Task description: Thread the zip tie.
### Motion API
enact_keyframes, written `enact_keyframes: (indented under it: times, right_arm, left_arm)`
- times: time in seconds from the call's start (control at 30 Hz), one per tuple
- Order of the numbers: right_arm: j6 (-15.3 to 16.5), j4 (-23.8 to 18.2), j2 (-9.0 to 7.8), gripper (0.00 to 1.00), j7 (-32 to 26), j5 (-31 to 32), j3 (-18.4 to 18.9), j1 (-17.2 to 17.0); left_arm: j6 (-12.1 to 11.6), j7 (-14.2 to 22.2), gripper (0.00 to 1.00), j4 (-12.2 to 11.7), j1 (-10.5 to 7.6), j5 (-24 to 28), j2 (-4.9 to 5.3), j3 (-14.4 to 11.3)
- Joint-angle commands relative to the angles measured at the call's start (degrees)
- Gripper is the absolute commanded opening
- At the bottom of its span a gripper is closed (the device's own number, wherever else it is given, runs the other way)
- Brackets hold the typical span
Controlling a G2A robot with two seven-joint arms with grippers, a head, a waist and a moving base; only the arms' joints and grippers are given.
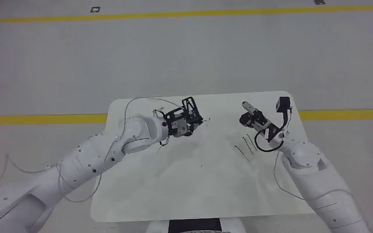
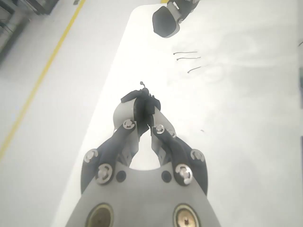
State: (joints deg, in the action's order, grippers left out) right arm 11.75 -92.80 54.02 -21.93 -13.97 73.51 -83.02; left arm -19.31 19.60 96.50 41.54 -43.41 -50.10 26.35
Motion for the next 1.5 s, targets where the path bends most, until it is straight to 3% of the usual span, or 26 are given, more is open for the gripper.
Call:
enact_keyframes:
  times: [0.0,0.1,0.23,0.33,0.67,0.77,1.0,1.13,1.3,1.37,1.47]
  right_arm:
    - [2.8,0.6,-0.05,1.00,0.8,4.8,0.4,-0.4]
    - [7.3,1.9,-0.21,1.00,1.5,11.2,1.3,-0.7]
    - [7.7,0.7,-0.15,1.00,1.8,16.4,1.3,-0.6]
    - [7.7,0.9,-0.06,1.00,5.8,21.7,1.5,-0.5]
    - [7.7,0.9,-0.06,1.00,5.8,21.7,1.5,-0.5]
    - [7.7,0.3,0.06,1.00,3.2,20.9,0.8,-0.1]
    - [7.7,1.1,0.33,1.00,-7.9,11.5,-0.6,2.3]
    - [7.7,2.0,0.79,1.00,-16.0,6.2,-0.7,4.3]
    - [7.7,3.6,2.06,1.00,-25.6,-1.2,0.3,6.2]
    - [7.7,4.4,2.56,1.00,-28.8,-4.2,0.9,6.6]
    - [7.7,4.4,2.56,1.00,-28.8,-4.2,0.9,6.6]
  left_arm:
    - [-0.2,1.4,0.00,-0.8,0.85,7.6,0.23,0.7]
    - [-0.2,0.1,0.00,-1.4,2.39,15.6,0.70,2.0]
    - [-0.2,-0.7,0.00,-0.9,4.17,27.1,1.40,3.1]
    - [-0.2,0.4,0.00,-1.8,5.01,33.6,1.78,3.6]
    - [0.1,0.2,0.00,-2.5,5.43,34.4,1.78,3.7]
    - [-0.2,-0.6,0.00,-3.0,7.60,45.7,1.20,4.1]
    - [-0.2,6.4,0.00,-3.3,11.76,64.4,0.20,7.9]
    - [-0.2,10.9,0.00,-3.9,14.76,70.6,-0.59,11.3]
    - [-0.2,17.0,0.00,-6.3,17.68,75.3,-2.04,14.9]
    - [-0.2,18.2,0.00,-6.9,17.85,75.0,-2.46,15.5]
    - [-0.2,18.2,0.00,-6.9,17.85,75.0,-2.46,15.5]
